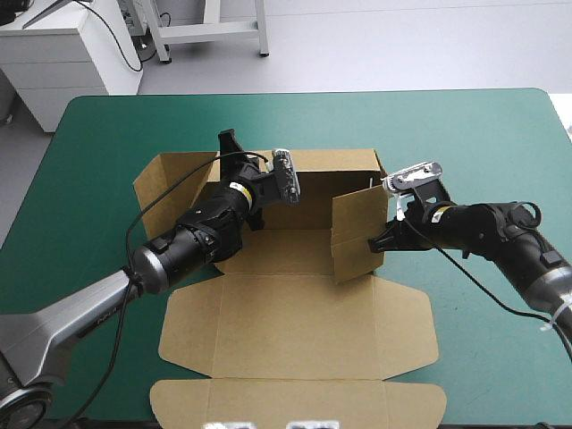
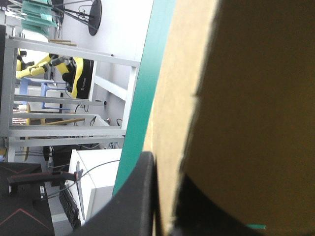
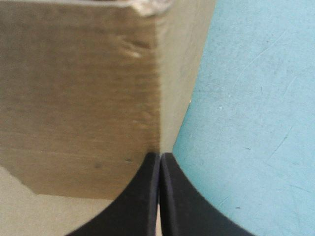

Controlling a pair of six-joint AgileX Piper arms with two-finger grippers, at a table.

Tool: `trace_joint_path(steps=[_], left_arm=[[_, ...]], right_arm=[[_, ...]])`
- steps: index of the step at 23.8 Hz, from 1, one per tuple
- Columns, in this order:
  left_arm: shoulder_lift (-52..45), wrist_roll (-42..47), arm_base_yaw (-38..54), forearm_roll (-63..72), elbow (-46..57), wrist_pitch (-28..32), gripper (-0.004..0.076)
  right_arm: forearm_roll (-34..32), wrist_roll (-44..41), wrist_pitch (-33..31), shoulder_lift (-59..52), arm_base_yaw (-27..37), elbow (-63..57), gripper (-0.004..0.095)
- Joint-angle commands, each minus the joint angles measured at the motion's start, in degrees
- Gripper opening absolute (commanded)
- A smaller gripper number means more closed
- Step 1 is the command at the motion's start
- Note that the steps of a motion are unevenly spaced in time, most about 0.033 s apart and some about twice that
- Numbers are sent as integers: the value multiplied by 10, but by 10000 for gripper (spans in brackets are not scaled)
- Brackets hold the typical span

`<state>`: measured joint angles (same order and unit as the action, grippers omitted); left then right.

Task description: Fold the box

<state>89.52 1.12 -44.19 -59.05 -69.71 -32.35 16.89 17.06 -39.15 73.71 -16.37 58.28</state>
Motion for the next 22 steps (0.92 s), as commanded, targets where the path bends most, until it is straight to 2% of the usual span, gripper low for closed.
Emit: trace_joint_path(steps=[1,6,12,18,22], left_arm=[[-21,24,-5,34,-15,-30,-8],[-21,36,-5,44,-15,-54,-8],[-21,36,-5,44,-15,-51,-8],[-21,32,-5,44,-15,-48,-8],[-21,32,-5,44,-15,-46,-8]], right_arm=[[2,0,46,3,-2,19,-18],[2,9,79,21,-2,19,-20],[10,16,98,23,-2,19,-20],[91,88,97,24,-2,19,-20],[102,115,98,25,-2,19,14]])
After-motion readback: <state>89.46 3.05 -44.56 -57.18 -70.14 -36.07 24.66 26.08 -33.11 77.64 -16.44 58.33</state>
